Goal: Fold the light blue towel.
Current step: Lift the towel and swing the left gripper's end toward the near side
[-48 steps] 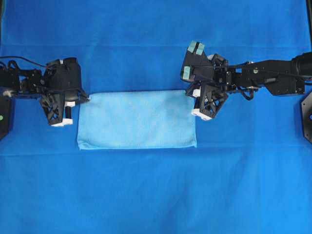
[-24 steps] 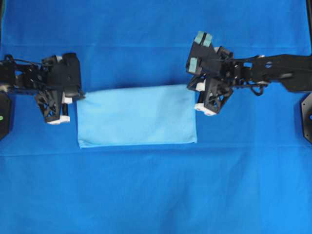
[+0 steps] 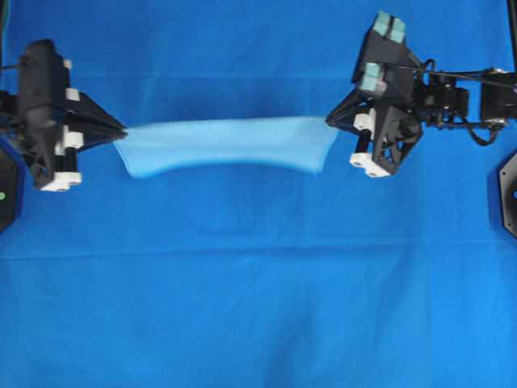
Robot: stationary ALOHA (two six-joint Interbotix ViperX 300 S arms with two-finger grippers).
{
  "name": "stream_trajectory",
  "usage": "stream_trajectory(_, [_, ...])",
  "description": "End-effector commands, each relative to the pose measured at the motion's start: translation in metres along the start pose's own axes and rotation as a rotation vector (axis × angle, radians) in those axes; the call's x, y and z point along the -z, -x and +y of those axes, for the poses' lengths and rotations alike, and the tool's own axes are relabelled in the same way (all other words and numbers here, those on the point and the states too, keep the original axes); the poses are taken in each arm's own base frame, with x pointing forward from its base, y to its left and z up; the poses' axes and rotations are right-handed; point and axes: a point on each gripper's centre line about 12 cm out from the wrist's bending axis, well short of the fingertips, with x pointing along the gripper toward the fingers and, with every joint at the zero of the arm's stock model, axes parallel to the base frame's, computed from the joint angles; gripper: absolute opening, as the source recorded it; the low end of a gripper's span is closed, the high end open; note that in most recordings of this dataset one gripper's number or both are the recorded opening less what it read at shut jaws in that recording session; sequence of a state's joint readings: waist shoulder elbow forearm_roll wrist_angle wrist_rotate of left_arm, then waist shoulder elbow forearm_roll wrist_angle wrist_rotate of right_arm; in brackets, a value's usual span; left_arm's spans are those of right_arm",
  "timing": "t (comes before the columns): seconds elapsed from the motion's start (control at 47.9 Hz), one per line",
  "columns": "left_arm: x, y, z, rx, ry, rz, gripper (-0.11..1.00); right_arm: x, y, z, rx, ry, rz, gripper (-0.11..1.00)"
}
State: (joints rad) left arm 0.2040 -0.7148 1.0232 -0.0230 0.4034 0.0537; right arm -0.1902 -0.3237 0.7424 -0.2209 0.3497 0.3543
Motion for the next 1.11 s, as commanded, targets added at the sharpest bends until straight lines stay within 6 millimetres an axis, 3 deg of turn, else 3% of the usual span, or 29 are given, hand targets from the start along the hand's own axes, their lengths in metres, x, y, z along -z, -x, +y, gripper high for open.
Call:
stream_trajectory(0.0, [-0.004,0.003,-0.002,0.007,0.000,-0.020,0.03,-0.010,0.012,0.000,-0.006,-0.001,-0.046,0.02])
stream_trajectory(0.397, [-0.009,0.002,-0.011,0.037,-0.019,-0.057,0.03,-0.013,0.012,-0.008,0.013,-0.021,-0.052,0.02])
stream_trajectory(0.648, [-0.029,-0.009,-0.045,0.147,-0.051,-0.177,0.03,-0.025,0.005,-0.043,0.104,-0.028,-0.089,0.02])
stream_trajectory(0.877, [-0.055,-0.039,-0.086,0.241,-0.104,-0.221,0.03,-0.053,-0.013,-0.067,0.161,0.009,-0.137,0.02])
stream_trajectory(1.086, [-0.091,-0.067,-0.127,0.306,-0.160,-0.254,0.03,-0.083,-0.034,-0.081,0.203,0.052,-0.155,0.02])
